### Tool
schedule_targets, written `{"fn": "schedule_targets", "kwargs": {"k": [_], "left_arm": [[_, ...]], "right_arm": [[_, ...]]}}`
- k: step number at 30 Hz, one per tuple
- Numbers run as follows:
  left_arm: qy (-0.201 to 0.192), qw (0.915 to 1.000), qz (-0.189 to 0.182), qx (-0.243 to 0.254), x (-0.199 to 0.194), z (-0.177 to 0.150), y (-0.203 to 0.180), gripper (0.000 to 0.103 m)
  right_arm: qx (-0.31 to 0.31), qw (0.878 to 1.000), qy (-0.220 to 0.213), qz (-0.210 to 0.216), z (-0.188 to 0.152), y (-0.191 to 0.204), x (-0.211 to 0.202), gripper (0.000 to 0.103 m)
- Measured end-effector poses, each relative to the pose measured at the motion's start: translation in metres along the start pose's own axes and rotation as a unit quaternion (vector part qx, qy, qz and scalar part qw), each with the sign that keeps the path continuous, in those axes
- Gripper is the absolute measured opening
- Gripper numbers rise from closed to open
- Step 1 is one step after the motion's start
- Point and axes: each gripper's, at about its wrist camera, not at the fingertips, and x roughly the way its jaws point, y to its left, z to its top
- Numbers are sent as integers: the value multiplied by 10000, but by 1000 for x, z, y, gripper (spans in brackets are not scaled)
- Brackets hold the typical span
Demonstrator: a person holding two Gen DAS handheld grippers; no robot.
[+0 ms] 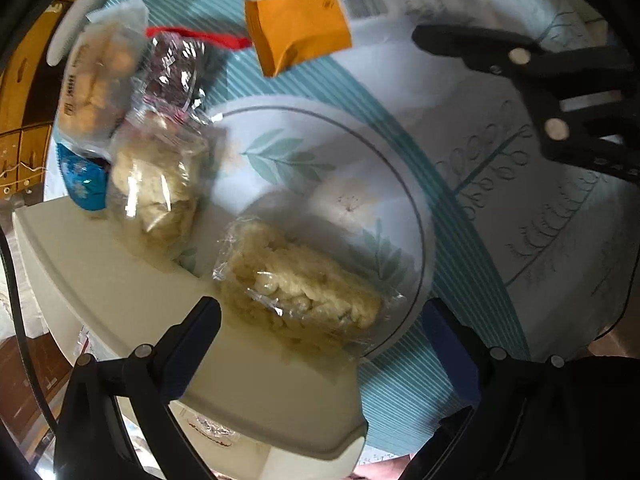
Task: Organize snacks
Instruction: 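Move left gripper to the clear puffed-snack bag while right gripper approaches the orange-white bar, then grasp and lift the puffed-snack bag with left gripper while right gripper lifts the bar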
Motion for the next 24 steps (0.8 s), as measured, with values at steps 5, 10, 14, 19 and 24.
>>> {"fn": "schedule_targets", "kwargs": {"k": [5,10,14,19,24], "left_arm": [[339,9994,67,49,23,6,2,103],[400,9990,157,132,31,11,-3,103],[373,9988,270,194,35,14,-10,103],[284,9993,118,218,36,13,-11,96],[76,9997,193,162,29,7,0,89]], "right_arm": [[-115,9998,-2,130,3,-1,9,74],[-211,9997,-4,124,6,2,12,73],[-274,9996,-8,-88,7,7,13,58],[-163,9997,43,-164,8,2,11,44],[-104,9996,169,-190,8,3,9,42]]}}
